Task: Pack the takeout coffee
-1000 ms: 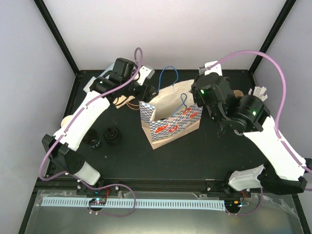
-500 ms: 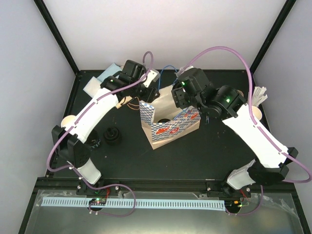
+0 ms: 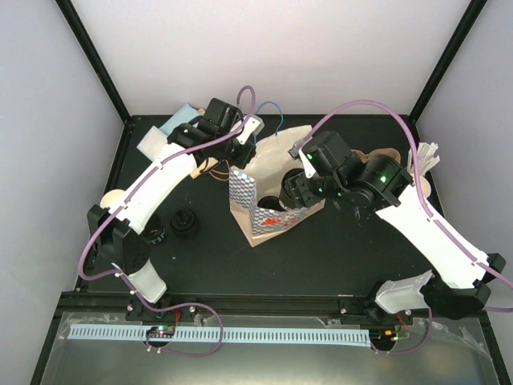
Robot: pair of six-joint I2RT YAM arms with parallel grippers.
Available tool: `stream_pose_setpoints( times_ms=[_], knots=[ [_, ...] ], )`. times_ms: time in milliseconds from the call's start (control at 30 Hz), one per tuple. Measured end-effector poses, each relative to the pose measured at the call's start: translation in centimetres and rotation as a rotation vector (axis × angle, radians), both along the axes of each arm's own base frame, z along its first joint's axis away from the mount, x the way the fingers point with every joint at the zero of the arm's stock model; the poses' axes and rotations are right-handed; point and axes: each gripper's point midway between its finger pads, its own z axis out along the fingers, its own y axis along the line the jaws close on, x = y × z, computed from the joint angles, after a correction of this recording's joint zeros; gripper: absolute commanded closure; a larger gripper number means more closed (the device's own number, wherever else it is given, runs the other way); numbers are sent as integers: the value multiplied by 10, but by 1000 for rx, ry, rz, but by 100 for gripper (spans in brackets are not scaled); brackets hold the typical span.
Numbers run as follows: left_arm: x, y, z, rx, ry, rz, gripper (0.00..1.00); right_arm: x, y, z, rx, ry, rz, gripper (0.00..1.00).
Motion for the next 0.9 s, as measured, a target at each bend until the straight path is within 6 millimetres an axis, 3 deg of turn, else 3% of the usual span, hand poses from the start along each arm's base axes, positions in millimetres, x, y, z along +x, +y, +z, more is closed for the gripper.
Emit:
stream_pose_setpoints(
  times_ms=[200,467,633,733,900],
  knots=[
    [-12,-3,5,-1,-5,-20,98,-28,3,-14,3,64,83,42],
    [-71,10,37,-18,-101,-87,98,-84,36,-33,-52,84,289,42],
    [-109,23,40,-40,-146,-123,99,-114,51,-44,-102,53,395,42],
    [-128,27,34,-58,-158,-153,98,-114,53,-44,-127,13,397,42],
    [-150,30,26,-87,-186,-190,98,-98,47,-44,-181,-58,340,42]
  ],
)
